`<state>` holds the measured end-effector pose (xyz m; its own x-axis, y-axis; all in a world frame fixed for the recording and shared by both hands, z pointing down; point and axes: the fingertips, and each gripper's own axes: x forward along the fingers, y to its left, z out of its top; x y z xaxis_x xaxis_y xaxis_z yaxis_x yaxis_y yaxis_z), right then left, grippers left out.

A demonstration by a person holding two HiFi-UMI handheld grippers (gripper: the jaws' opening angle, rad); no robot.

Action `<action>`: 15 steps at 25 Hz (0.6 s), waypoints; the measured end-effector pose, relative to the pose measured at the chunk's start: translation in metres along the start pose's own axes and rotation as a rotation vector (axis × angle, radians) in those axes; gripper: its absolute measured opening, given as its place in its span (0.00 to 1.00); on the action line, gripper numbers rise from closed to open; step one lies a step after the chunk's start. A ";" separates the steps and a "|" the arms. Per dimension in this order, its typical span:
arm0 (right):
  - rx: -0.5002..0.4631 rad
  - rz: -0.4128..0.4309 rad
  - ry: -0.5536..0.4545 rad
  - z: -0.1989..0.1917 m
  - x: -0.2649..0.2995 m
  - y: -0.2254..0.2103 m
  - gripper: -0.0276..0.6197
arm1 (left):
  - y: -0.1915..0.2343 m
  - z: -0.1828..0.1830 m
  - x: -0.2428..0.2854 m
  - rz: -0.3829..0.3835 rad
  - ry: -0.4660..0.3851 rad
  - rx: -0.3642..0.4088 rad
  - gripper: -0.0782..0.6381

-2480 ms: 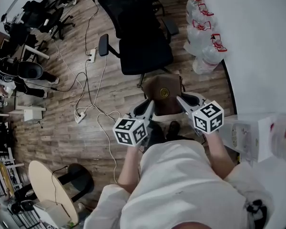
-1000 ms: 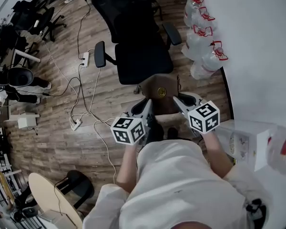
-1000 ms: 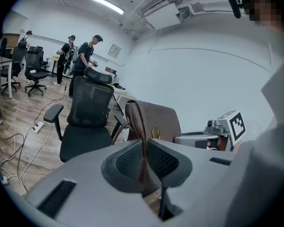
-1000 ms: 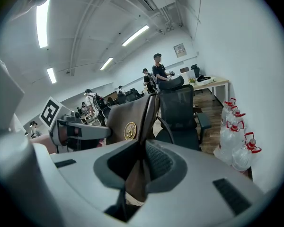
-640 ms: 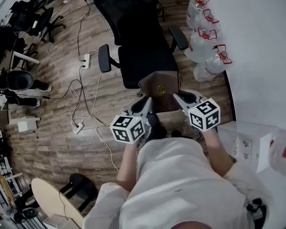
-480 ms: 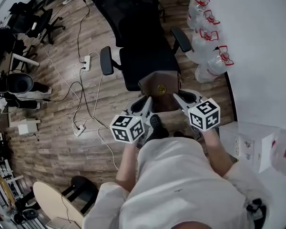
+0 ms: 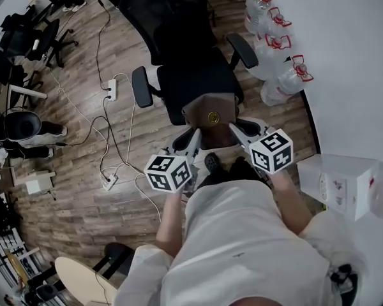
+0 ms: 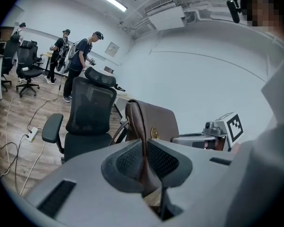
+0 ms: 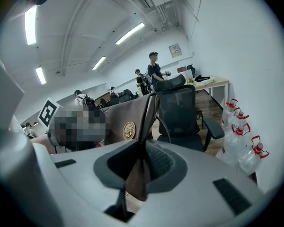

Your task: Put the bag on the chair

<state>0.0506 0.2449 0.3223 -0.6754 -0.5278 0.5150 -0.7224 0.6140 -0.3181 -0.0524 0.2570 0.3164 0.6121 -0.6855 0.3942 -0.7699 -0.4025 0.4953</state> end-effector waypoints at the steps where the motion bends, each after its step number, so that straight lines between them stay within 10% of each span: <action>1: 0.001 -0.003 0.002 0.001 0.001 0.001 0.13 | 0.002 0.001 0.000 -0.003 0.001 -0.002 0.16; 15: 0.016 -0.002 0.038 0.010 0.019 -0.030 0.13 | 0.013 0.007 0.032 0.009 0.017 -0.043 0.16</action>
<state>0.0576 0.2103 0.3339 -0.6679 -0.5062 0.5456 -0.7264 0.6032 -0.3295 -0.0442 0.2251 0.3303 0.6085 -0.6784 0.4117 -0.7669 -0.3695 0.5247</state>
